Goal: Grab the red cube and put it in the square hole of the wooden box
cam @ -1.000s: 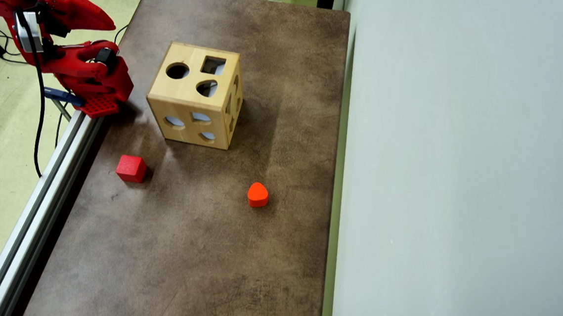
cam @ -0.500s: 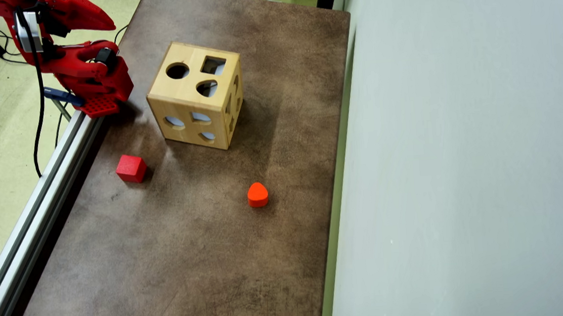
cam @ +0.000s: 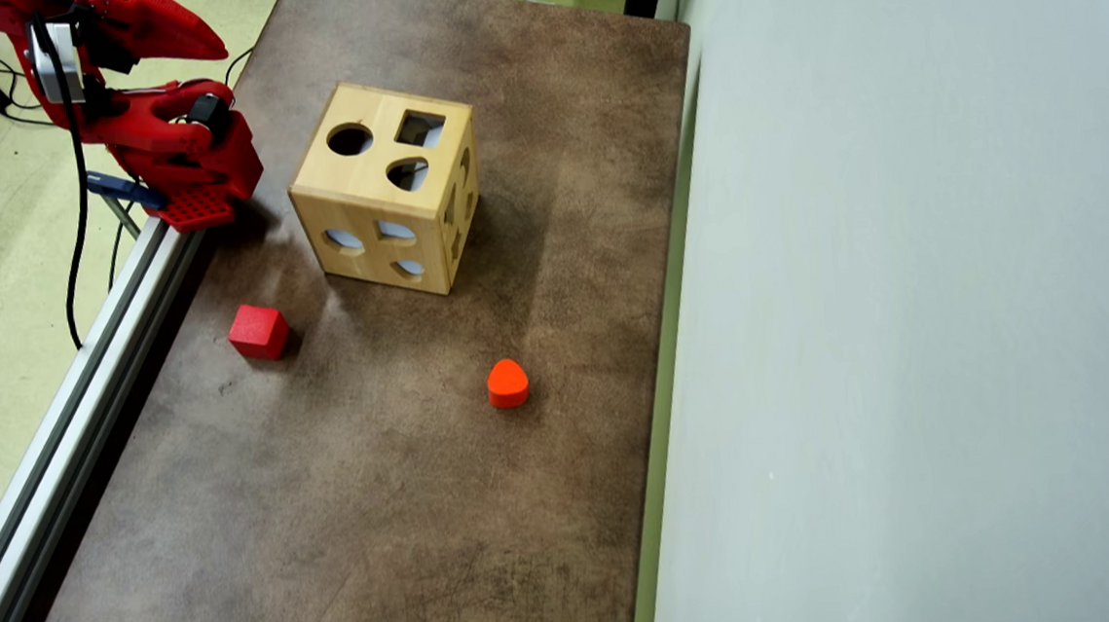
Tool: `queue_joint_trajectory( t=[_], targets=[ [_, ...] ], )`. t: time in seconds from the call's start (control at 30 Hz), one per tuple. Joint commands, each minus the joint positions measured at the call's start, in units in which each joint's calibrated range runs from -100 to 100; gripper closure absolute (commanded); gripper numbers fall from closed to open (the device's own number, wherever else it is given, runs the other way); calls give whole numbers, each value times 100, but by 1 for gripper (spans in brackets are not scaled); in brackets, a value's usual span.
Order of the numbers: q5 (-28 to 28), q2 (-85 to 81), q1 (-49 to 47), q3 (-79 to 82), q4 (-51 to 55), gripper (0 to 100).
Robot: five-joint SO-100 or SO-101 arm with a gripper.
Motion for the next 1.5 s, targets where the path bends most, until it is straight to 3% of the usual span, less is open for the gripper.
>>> queue_joint_trajectory(
  t=[0.0, 0.2, 0.67, 1.2, 1.47],
  targets=[
    [29, 35, -20, -74, -14, 98],
    [34, 425, 40, -476, -94, 98],
    [176, 3755, 114, -2739, 35, 98],
    [2418, 5589, 3554, -2641, 445, 98],
    [2681, 7109, 4594, -2632, 437, 98]
  ],
)
